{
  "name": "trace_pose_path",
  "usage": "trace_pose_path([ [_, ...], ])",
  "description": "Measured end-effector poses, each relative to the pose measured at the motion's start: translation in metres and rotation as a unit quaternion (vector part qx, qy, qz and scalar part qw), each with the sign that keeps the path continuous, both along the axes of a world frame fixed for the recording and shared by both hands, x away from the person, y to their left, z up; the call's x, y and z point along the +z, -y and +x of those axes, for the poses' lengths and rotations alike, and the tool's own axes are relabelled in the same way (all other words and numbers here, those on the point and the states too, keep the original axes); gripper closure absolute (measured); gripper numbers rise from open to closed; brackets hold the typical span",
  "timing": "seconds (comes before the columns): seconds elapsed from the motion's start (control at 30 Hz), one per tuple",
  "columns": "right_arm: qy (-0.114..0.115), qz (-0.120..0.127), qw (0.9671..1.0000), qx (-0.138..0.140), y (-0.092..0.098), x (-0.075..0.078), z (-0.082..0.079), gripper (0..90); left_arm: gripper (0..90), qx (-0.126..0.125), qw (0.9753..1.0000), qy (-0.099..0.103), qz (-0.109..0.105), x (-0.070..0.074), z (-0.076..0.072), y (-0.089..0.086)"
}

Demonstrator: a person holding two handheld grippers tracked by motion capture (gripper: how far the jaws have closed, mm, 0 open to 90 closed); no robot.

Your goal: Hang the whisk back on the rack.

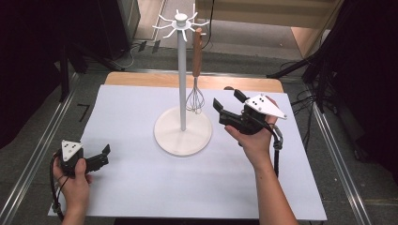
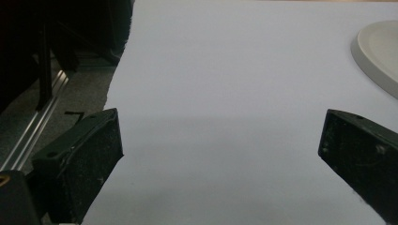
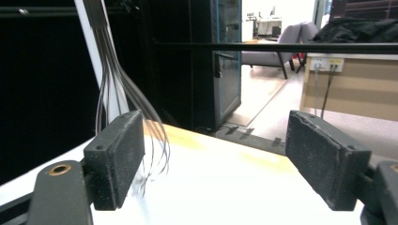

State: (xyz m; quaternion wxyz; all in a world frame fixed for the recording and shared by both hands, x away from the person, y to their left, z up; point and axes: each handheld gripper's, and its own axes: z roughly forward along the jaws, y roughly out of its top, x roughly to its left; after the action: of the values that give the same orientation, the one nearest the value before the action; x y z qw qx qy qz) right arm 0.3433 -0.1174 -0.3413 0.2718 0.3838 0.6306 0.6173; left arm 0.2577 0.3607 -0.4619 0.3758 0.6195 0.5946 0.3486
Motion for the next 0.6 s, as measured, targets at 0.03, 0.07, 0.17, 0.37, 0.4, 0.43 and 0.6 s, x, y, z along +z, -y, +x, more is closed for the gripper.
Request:
trace_pose_path([
  [0.03,0.0,-0.003,1.0,-0.002,0.002,-0.002,0.0,20.3,0.7,0.0,1.0,-0.001,0.0,0.0,0.0,0.0],
  [0.07,-0.002,-0.007,1.0,-0.007,0.005,-0.004,-0.001,20.1,0.6,0.0,1.0,0.0,0.0,0.0,0.0,0.0],
  [0.17,-0.008,-0.013,0.9998,-0.015,0.011,-0.008,-0.002,19.7,0.7,0.0,1.0,0.0,0.001,0.0,0.0,0.0],
  [0.37,-0.015,-0.036,0.9984,-0.04,0.021,-0.02,-0.004,20.5,0.7,0.0,1.0,-0.001,0.001,0.0,0.0,0.0],
  [0.4,-0.019,-0.037,0.9983,-0.04,0.023,-0.021,-0.005,20.5,0.7,0.0,1.0,-0.001,0.001,0.0,0.0,0.0],
  [0.43,-0.019,-0.039,0.9982,-0.042,0.025,-0.023,-0.005,20.5,0.7,0.0,1.0,-0.001,0.0,0.0,0.0,0.0],
  [0.6,-0.026,-0.046,0.9971,-0.055,0.036,-0.033,-0.008,20.7,0.7,0.0,1.0,-0.002,0.001,0.0,0.0,0.0],
])
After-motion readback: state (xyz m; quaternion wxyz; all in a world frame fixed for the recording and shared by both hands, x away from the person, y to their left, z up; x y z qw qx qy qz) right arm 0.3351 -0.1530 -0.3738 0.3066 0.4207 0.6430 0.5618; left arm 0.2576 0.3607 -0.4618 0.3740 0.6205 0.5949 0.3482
